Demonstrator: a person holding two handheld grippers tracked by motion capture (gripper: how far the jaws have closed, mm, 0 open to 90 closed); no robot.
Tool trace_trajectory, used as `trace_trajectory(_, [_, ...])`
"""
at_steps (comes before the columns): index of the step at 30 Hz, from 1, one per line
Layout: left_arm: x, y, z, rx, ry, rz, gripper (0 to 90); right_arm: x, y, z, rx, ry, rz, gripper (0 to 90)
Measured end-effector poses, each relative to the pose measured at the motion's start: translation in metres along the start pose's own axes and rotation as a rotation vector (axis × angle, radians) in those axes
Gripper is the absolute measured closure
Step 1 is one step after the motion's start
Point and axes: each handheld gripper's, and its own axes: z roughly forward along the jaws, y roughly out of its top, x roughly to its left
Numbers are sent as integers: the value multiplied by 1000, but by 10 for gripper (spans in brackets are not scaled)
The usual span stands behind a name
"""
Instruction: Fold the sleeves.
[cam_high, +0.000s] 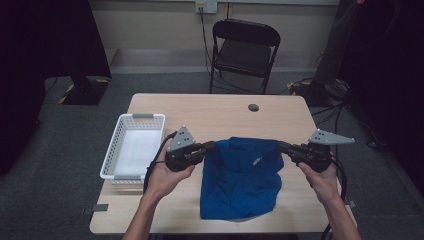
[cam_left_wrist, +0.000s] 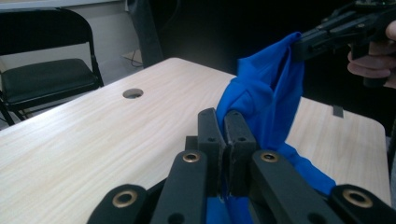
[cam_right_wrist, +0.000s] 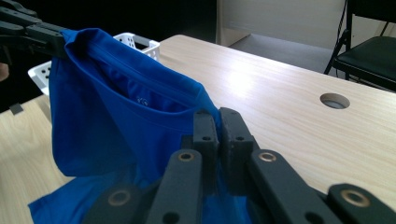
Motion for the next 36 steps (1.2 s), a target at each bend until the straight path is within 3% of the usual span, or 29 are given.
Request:
trace_trajectory(6, [17,7,11,24,27,-7,875,-9,14,6,-6,4,15,862])
trace_trajectory(10, [32,10,20,24,52,-34,875,-16,24,11,-2,7,19,861])
trace_trajectory(13, [36,11,25,34,61,-36,875,-22,28,15,5,7,29,861])
trace_trajectory(15, [40,11,32,44,65,-41,875,-32,34,25,36,-7,36,861])
trace_trajectory(18, [55,7,47,70,111,-77,872,-40,36,37,74,-20,58,861])
trace_trajectory(24, [75,-10,68,122,180,-149,828,-54,29,72,155,-58,97,857])
trace_trajectory(25, [76,-12,70,126,196,-161,793,-58,26,76,161,-65,118,842])
trace_trajectory(26, [75,-14,72,130,207,-172,700,-61,24,79,164,-85,135,774])
trace_trajectory(27, [74,-15,73,133,198,-175,665,-64,22,81,163,-118,159,711])
trace_trajectory(29, [71,-18,74,140,193,-176,627,-68,18,81,150,-121,179,681])
trace_trajectory(31, [67,-19,72,135,193,-166,590,-68,16,78,145,-143,176,602])
trace_trajectory(36, [60,-18,64,118,167,-170,548,-62,5,69,176,-123,152,548])
